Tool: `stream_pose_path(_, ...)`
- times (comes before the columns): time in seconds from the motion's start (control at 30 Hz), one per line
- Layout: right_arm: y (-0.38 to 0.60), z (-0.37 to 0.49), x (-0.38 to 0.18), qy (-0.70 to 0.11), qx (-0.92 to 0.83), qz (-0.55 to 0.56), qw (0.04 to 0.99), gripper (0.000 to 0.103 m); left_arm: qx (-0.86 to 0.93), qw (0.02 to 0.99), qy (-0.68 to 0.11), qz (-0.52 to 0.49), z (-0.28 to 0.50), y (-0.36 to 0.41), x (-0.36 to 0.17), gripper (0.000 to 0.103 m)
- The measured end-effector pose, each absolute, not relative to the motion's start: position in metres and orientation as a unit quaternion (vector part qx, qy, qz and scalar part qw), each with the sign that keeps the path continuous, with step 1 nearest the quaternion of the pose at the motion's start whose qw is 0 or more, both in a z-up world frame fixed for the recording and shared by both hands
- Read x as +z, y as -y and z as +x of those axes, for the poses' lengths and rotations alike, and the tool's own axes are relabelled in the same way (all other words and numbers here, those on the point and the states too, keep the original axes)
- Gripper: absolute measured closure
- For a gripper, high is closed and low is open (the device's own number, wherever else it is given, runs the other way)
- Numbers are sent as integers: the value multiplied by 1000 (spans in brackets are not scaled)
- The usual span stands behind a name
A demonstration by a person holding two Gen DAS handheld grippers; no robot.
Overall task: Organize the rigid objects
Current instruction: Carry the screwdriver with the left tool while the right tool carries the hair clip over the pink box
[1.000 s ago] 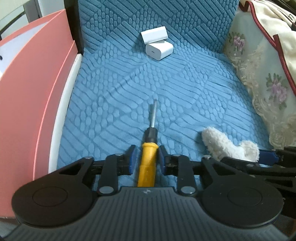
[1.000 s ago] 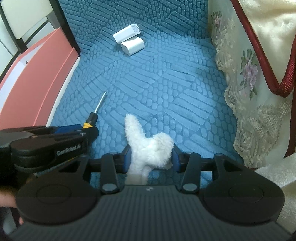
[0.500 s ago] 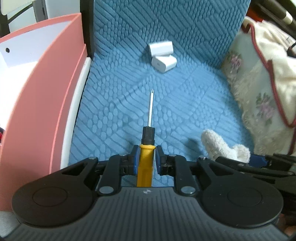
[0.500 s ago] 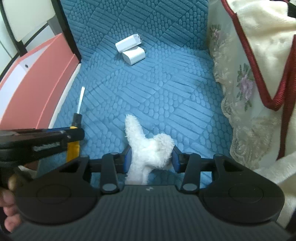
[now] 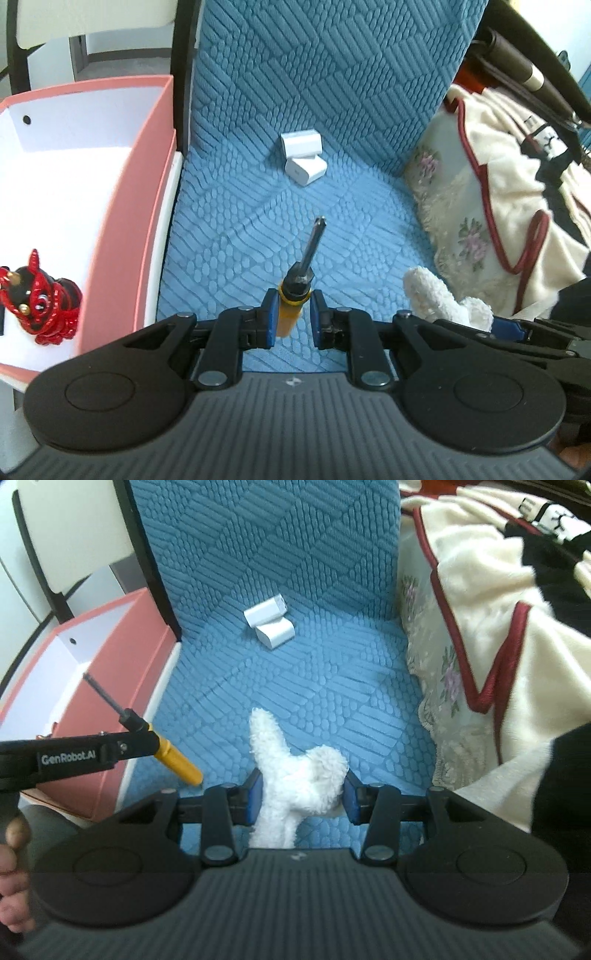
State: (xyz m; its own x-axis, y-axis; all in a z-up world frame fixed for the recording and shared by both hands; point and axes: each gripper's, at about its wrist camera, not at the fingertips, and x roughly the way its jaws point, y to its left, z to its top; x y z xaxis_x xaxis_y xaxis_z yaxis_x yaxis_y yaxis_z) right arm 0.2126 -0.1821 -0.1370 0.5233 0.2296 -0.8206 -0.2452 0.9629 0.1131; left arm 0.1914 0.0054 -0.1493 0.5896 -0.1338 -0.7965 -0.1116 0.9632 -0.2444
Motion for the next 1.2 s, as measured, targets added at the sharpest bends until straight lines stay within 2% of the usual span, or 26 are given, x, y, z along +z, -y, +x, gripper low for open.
stream_pose_path(0.37, 156, 186, -99, -434, 164, -17, 886, 57, -1, 898, -418, -140, 153, -30, -98, 83)
stream_pose_path(0.77, 83, 147, -73, -400, 251, -28, 881, 57, 60, 911, -377, -156, 91, -100, -54, 83)
stream_pose_path(1.2, -3, 136, -64, -402, 315, -46, 858, 57, 116, 909, -359, -177, 48, -180, -46, 83)
